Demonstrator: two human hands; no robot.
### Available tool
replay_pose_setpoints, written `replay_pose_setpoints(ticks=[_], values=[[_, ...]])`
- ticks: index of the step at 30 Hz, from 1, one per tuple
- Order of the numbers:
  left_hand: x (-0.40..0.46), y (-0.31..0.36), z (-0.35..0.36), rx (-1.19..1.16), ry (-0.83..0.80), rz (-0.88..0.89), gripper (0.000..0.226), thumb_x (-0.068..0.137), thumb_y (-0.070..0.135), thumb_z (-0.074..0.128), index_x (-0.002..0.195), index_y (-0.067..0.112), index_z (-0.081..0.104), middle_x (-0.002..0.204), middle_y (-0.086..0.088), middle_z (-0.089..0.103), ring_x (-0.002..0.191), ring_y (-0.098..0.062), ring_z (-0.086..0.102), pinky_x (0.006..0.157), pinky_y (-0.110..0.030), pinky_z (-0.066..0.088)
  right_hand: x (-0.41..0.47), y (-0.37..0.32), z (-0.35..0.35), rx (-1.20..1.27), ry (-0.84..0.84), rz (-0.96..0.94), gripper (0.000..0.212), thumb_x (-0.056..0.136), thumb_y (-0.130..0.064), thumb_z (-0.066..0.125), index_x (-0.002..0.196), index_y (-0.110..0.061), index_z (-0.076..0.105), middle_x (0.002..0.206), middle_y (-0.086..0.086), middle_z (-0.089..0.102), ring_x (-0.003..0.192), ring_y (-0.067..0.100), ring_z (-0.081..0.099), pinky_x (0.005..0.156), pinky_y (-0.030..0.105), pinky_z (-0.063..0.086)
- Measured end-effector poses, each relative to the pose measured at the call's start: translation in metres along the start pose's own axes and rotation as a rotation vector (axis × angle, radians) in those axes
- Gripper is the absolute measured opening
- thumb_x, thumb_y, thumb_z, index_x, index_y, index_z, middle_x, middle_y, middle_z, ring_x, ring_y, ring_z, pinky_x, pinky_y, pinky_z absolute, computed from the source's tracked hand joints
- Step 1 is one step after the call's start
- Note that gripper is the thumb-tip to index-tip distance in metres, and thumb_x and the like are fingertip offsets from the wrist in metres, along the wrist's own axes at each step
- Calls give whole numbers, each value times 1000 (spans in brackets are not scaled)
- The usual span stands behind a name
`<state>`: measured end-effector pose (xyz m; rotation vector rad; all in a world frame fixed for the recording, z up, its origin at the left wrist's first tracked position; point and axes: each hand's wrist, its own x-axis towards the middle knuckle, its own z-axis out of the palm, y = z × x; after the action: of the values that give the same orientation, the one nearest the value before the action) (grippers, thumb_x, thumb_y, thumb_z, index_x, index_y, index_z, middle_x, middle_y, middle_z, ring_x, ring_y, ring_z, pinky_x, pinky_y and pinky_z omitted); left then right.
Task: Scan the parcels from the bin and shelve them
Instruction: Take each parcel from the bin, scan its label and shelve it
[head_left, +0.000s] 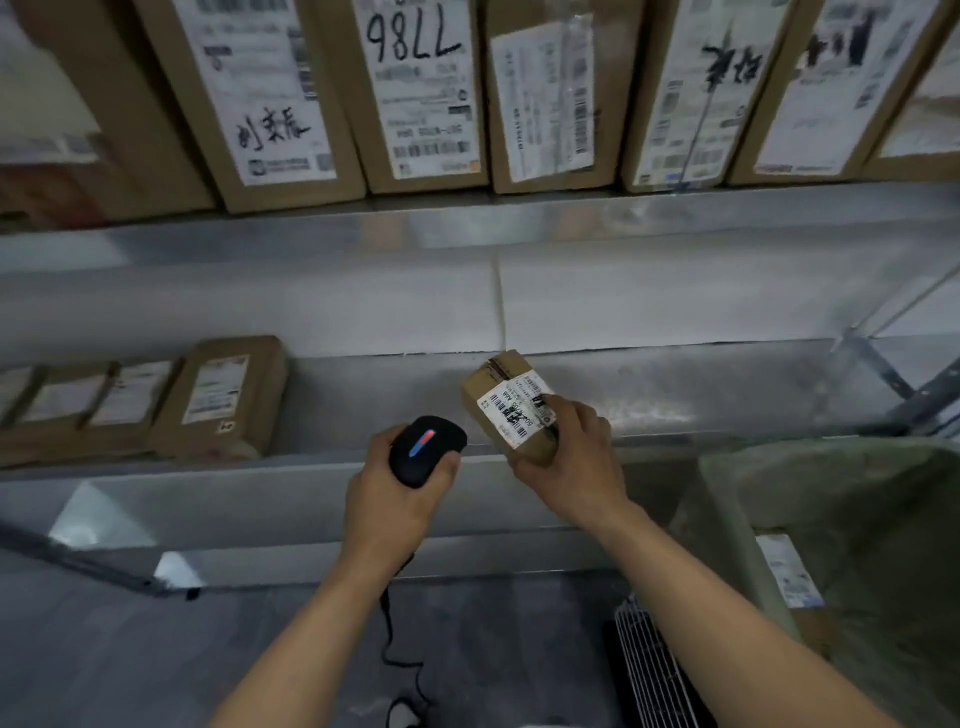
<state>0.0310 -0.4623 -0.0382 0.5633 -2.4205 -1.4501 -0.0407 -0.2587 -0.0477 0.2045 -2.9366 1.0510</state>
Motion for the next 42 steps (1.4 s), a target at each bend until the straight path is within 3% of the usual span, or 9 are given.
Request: replay_pose_setpoints(ticks=[6,10,13,17,21,24,26,42], values=[[19,-42,-69,-67,104,-76,48,82,44,83,120,32,57,97,23,64,84,19,59,66,-3,45,21,-76,61,143,-116,53,86,74,-39,80,148,-24,39,143,5,43,131,25,36,98,33,40],[30,-65,-105,-96,184,-120,49,82,47,82,121,30,58,99,23,64,89,7,62,71,-14,47,32,-117,98,165,-190,55,84,76,-36,78,149,-22,39,142,6,44,131,26,35,95,29,36],[37,-80,-129,-97,220,-140,49,82,43,83,121,29,57,98,25,62,87,8,60,68,-9,43,42,-144,122,155,-221,57,84,76,-35,79,149,-20,40,140,10,45,131,29,35,94,31,36],[44,-100,-155,-81,222,-161,54,83,45,82,127,28,56,103,18,63,94,-6,62,72,-17,46,54,-174,154,161,-235,80,83,75,-38,79,147,-18,41,137,11,47,129,30,35,92,32,33],[55,-118,-174,-89,210,-182,53,82,47,82,126,30,57,102,23,62,91,5,61,71,-13,49,66,-199,182,170,-246,147,83,78,-42,76,148,-19,38,137,12,44,131,31,35,96,33,35],[64,-134,-182,-94,192,-209,59,78,56,80,126,30,56,104,18,65,91,-10,69,77,-37,62,76,-215,202,166,-244,204,83,78,-45,74,148,-20,36,137,12,44,131,32,35,102,39,38],[69,-142,-185,-105,188,-220,59,78,56,80,126,31,57,103,14,67,89,-15,71,77,-43,63,82,-225,213,152,-234,250,81,81,-46,70,148,-20,35,137,13,43,131,33,35,103,42,39],[94,-175,-199,-81,109,-296,52,82,52,80,123,37,54,102,14,67,85,-16,72,72,-30,60,115,-264,276,73,-241,397,79,82,-54,68,142,-16,33,137,16,38,131,35,33,102,47,40]])
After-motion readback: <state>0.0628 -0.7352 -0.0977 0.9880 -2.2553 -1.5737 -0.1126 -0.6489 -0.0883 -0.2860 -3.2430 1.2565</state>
